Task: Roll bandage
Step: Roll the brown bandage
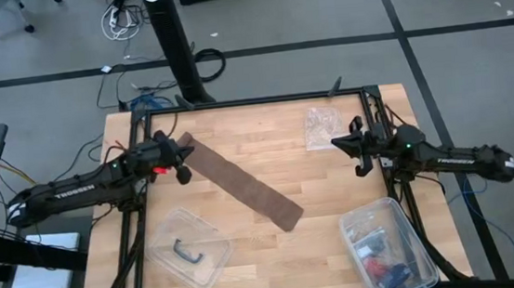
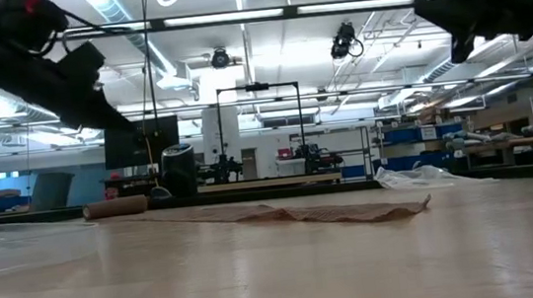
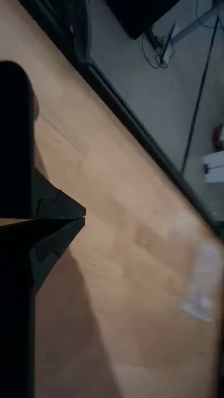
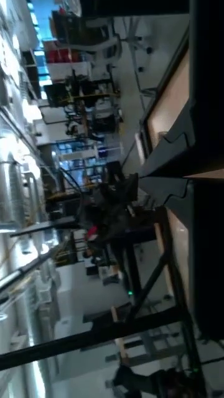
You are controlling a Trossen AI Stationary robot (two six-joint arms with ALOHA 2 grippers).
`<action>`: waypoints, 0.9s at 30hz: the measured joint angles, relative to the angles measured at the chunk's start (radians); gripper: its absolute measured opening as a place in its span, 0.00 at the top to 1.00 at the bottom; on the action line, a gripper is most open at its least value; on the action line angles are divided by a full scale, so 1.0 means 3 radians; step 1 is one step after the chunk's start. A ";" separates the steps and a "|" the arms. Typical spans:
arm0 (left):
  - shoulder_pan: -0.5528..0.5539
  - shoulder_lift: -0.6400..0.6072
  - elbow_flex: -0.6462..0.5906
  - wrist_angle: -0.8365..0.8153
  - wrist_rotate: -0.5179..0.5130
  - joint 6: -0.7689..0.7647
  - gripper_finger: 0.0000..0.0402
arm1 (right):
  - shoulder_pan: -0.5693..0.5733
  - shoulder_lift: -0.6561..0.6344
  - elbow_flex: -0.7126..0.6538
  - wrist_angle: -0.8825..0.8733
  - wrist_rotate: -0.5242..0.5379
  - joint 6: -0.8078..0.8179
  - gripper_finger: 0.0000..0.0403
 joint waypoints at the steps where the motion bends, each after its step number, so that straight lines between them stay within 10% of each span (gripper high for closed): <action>1: 0.0003 0.0071 0.0000 -0.0015 0.0001 0.0081 1.00 | 0.0021 0.0154 0.0000 0.0109 -0.0006 -0.0041 1.00; 9: 0.0169 0.0420 0.0111 -0.0115 0.0039 0.0280 1.00 | 0.0189 0.1391 0.0442 0.0369 -0.0195 -0.0175 1.00; 16: 0.0407 0.0565 0.0473 -0.0069 0.0782 0.0342 1.00 | 0.0306 0.2129 0.0976 0.0315 -0.0342 -0.0645 1.00; 27: 0.0614 0.1176 0.0905 -0.0844 -0.0317 -0.0197 1.00 | 0.0440 0.2733 0.1069 0.0638 -0.0292 -0.0740 1.00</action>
